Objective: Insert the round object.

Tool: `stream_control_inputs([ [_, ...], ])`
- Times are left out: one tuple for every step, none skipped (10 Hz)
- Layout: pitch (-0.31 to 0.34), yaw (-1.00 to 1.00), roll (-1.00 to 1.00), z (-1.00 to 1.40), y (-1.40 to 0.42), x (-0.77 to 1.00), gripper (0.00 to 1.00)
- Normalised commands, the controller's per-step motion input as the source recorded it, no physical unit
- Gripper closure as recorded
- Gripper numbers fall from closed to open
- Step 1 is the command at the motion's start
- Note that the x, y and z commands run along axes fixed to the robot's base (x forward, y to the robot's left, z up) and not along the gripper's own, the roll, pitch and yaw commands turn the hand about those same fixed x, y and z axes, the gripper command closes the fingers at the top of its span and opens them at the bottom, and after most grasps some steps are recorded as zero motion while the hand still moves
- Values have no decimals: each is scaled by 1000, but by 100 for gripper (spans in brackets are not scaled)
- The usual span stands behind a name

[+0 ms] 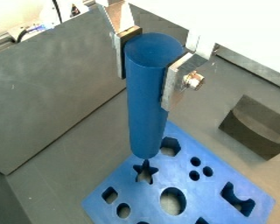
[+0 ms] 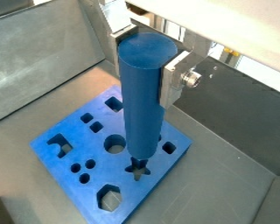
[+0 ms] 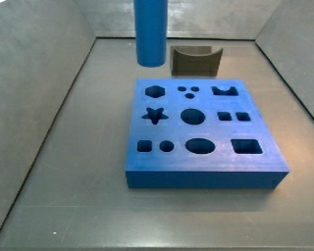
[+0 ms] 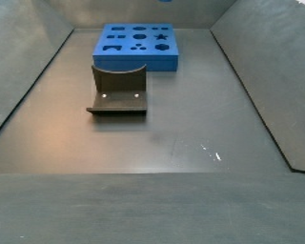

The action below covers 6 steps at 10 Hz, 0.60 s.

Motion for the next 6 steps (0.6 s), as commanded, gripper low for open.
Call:
stream_control_inputs([
  [-1, -46, 0, -1000, -143, 1000, 100],
  [0, -20, 0, -1000, -169, 1000, 100],
  [0, 0, 0, -966, -186, 1000, 100],
  [113, 0, 80, -820, -9, 1000, 100],
  [163, 0, 144, -586, 0, 1000, 100],
  [141, 0, 180, -506, 0, 1000, 100],
])
